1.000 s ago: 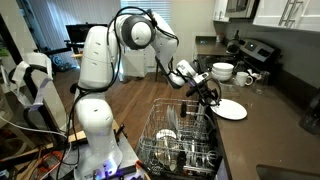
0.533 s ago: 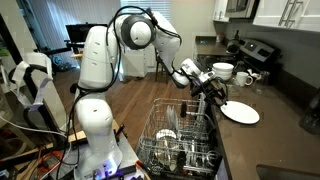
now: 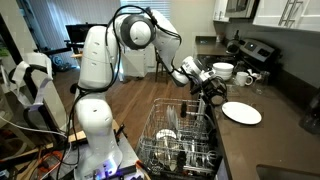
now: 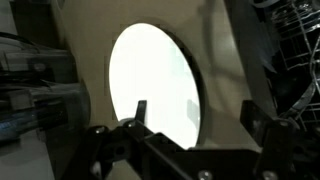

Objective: Remove the plate from the dishwasher

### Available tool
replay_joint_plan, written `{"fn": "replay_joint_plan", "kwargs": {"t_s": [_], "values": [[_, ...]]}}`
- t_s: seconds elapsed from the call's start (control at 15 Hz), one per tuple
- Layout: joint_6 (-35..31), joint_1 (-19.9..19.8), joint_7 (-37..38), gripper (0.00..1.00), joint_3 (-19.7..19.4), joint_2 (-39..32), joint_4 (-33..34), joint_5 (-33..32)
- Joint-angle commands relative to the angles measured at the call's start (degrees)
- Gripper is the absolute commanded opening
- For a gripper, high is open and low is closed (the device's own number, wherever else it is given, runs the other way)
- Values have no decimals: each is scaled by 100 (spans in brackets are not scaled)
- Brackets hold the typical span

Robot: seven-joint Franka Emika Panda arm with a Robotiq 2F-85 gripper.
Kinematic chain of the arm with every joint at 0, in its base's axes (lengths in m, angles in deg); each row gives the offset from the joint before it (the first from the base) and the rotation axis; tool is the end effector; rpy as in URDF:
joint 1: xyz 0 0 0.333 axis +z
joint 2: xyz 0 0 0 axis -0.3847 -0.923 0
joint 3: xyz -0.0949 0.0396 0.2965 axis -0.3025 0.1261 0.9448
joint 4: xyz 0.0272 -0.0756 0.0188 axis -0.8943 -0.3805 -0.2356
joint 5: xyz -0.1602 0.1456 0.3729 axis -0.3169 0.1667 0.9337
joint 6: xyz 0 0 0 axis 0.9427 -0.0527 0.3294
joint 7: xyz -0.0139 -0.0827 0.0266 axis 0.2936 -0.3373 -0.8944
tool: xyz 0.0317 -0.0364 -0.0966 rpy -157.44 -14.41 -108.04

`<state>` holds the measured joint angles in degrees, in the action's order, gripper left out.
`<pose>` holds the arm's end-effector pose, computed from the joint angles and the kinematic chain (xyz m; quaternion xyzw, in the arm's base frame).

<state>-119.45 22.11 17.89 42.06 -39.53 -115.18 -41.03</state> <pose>0.6414 -0.0733 0.2699 0.8961 0.1294 0.0540 0.4210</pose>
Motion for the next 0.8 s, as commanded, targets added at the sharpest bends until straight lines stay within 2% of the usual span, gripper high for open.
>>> {"fn": "replay_joint_plan", "kwargs": {"t_s": [0.0, 0.2, 0.27, 0.33, 0.53, 0.73], "values": [[-167, -68, -671, 100, 234, 342, -296, 729], [-151, 61, -1092, 91, 420, 699, -664, 1295], [-151, 103, -1202, 99, 490, 828, -806, 1471], [-153, 149, -1340, 93, 560, 954, -946, 1670], [-169, 273, -1786, 100, 768, 1362, -1392, 2403], [-157, 397, -2418, 100, 921, 1742, -1774, 3247]]}}
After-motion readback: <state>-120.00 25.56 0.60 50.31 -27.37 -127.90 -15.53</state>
